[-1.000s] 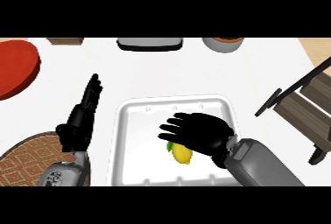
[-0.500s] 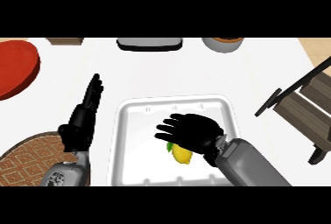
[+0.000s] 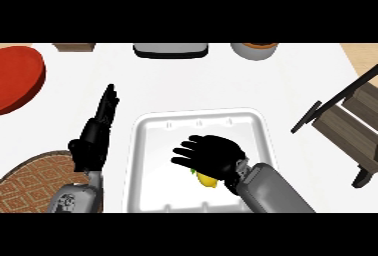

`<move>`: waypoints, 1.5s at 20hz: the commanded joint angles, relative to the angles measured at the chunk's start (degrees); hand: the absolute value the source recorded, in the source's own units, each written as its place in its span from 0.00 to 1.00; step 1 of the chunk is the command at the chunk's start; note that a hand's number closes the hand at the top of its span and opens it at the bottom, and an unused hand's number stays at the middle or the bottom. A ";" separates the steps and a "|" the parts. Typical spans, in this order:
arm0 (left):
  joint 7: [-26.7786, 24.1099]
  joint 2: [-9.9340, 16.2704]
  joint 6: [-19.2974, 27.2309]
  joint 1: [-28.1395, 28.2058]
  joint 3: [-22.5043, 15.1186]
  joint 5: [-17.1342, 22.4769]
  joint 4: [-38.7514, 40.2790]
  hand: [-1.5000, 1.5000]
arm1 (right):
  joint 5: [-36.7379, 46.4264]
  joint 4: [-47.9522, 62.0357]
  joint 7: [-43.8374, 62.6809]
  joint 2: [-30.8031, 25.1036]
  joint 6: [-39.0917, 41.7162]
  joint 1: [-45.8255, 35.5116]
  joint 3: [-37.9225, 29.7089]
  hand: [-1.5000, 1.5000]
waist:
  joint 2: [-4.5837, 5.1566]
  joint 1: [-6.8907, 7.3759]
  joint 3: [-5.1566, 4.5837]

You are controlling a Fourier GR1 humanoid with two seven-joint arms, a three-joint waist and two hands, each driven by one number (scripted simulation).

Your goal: Pick the lemon from the tray and place it in the tiered basket

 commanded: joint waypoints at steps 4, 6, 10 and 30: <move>-1.77 -1.04 0.03 -1.27 0.49 -1.10 3.12 0.50 | 1.78 6.21 -2.73 3.14 -2.71 -0.71 -2.13 0.00 | 0.05 0.02 0.00; -3.78 -2.23 1.05 0.47 -0.16 -1.56 3.36 0.50 | 3.00 0.44 -1.55 1.43 -3.16 6.02 0.74 0.00 | 0.00 -0.17 0.00; -0.43 0.55 -2.10 -3.13 3.27 0.96 2.94 0.50 | 2.40 8.45 -4.11 3.72 -8.93 2.76 -3.61 0.00 | 0.08 -0.03 0.00; -1.64 0.85 0.57 6.34 4.38 -0.05 -2.49 0.50 | -3.61 -25.12 -15.34 -39.19 -14.79 26.57 -31.05 1.00 | -1.55 -7.17 -0.09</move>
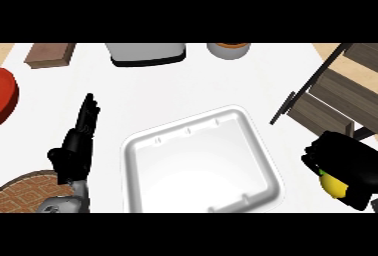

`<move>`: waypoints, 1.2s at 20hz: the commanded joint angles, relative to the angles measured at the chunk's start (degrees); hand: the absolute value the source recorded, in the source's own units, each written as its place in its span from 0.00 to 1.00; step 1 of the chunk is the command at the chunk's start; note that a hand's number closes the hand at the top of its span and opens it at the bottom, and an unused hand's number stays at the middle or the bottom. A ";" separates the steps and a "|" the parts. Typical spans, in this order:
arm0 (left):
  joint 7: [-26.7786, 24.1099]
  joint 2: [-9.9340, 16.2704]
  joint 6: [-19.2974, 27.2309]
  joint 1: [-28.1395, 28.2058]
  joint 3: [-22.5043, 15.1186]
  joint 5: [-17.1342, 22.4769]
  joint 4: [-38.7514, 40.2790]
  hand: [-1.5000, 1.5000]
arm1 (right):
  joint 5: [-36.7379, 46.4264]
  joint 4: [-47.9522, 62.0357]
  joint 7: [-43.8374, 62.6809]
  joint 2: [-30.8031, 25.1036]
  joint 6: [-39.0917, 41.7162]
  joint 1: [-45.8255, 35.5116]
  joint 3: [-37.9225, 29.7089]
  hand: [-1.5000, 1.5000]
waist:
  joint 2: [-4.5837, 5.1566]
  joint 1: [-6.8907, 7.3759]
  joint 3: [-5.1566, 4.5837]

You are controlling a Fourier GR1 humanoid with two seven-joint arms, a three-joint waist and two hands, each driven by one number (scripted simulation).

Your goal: Pick the lemon from the tray and place it in the tiered basket

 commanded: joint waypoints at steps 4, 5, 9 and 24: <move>-0.04 -1.54 1.17 0.96 -1.94 -1.51 -1.13 0.50 | -14.13 -15.16 -5.86 -10.49 1.01 13.68 -23.91 1.00 | 0.40 0.48 0.13; 0.29 0.38 -1.21 1.08 0.21 1.28 -1.80 0.50 | -16.94 -16.34 -7.62 -11.94 2.20 14.77 -27.95 1.00 | 0.29 0.42 0.08; 0.84 -0.50 -0.05 -0.59 -0.77 -0.27 -0.73 0.50 | -28.41 -19.92 -7.54 -12.50 8.10 15.40 -42.57 1.00 | 0.53 1.21 0.03; 1.52 -0.79 -1.11 -3.58 -1.62 -0.19 0.32 0.50 | -70.20 -0.19 8.77 -39.39 32.74 4.69 -72.48 1.00 | 1.15 4.47 -0.12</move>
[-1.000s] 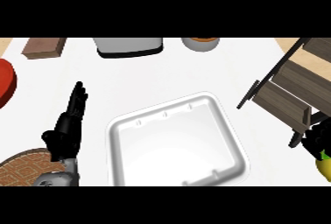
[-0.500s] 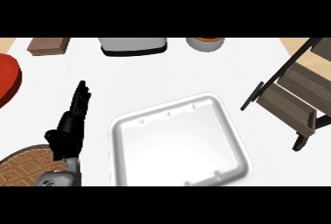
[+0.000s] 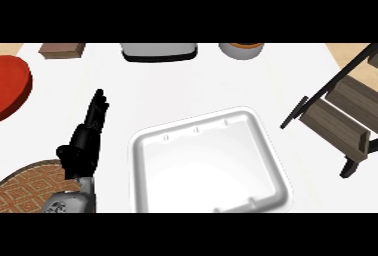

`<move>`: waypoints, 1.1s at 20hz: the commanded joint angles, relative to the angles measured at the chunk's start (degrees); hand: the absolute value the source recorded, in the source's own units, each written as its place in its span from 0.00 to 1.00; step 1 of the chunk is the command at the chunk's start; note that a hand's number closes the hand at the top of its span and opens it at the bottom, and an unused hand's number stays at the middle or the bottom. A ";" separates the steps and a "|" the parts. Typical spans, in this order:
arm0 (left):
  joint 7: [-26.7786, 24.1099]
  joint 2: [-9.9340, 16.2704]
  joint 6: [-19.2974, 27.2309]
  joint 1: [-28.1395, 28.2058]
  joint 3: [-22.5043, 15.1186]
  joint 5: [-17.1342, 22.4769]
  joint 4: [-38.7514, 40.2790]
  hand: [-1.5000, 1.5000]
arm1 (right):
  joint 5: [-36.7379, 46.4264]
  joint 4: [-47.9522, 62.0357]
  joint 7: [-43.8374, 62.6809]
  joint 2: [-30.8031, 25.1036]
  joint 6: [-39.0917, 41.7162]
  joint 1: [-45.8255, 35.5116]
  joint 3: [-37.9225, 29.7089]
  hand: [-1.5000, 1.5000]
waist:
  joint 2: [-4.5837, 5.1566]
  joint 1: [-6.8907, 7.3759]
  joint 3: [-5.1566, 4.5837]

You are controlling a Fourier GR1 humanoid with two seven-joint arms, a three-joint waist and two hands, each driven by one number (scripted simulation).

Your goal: Pick the lemon from the tray and place it in the tiered basket

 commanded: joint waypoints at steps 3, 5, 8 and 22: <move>-0.04 -1.31 0.68 -1.34 -1.50 -1.18 0.79 0.50 | -17.08 13.28 4.38 -10.64 14.38 -3.73 -2.91 1.00 | 0.54 1.82 -0.03; -0.12 -0.68 -0.47 -0.13 -1.18 -0.22 0.48 0.50 | -23.27 16.43 7.47 -10.90 16.45 -3.60 -2.95 1.00 | 0.34 1.79 -0.01; 1.38 -0.54 -1.50 -0.57 -2.28 -0.12 -2.11 0.50 | -30.17 16.34 15.81 -15.05 14.31 -5.01 0.71 1.00 | 0.72 3.51 0.12; 2.74 -2.88 -0.19 -2.02 -4.44 -1.99 -1.51 0.50 | -31.31 22.22 15.68 -27.79 -7.17 -9.58 20.23 1.00 | 1.32 5.14 0.28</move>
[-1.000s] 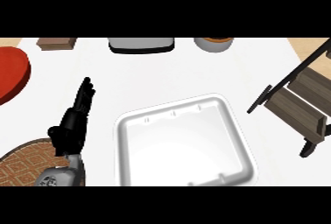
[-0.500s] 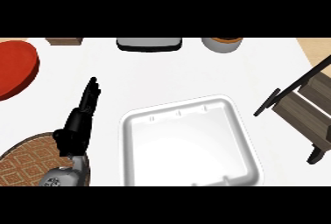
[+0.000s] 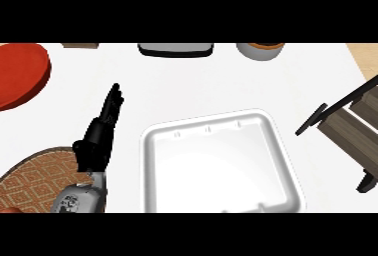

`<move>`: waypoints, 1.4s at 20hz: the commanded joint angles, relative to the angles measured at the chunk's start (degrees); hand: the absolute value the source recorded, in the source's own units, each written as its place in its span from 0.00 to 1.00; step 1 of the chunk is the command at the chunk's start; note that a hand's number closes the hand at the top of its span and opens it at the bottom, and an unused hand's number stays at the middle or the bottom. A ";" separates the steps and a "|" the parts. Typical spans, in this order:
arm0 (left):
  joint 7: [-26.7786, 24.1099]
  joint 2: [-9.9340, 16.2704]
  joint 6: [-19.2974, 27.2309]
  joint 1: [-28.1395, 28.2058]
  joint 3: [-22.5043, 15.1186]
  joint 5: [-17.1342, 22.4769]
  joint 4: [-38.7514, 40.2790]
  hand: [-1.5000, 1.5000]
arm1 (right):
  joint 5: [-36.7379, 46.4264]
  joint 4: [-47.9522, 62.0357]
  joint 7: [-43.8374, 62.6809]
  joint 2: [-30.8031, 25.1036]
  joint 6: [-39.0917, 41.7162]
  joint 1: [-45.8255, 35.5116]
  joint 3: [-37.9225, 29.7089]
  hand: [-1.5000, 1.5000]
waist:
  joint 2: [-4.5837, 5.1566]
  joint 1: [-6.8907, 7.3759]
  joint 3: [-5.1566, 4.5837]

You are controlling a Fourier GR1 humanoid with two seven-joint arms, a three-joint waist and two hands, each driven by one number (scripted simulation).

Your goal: Pick the lemon from the tray and place it in the tiered basket

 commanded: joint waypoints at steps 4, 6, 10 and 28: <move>-3.35 -0.70 -0.11 -0.13 0.12 0.20 2.27 0.50 | 6.76 4.69 -7.89 -3.22 -10.34 -0.34 10.68 1.00 | 0.45 1.23 0.01; 1.13 -0.57 0.95 -2.29 0.02 -1.46 1.34 0.50 | 8.49 4.86 -10.82 -0.61 -10.33 0.33 12.27 1.00 | 0.10 0.12 0.07; -2.47 -0.03 -0.52 0.11 -0.10 -0.37 1.78 0.50 | -4.86 9.26 -0.29 -0.13 -6.53 -0.24 15.47 0.00 | 0.37 1.17 -0.05; -1.37 -0.43 -0.01 -1.68 -0.85 -0.62 1.70 0.50 | -24.56 39.27 11.02 1.55 -5.42 -11.41 19.29 0.00 | 0.50 1.82 0.11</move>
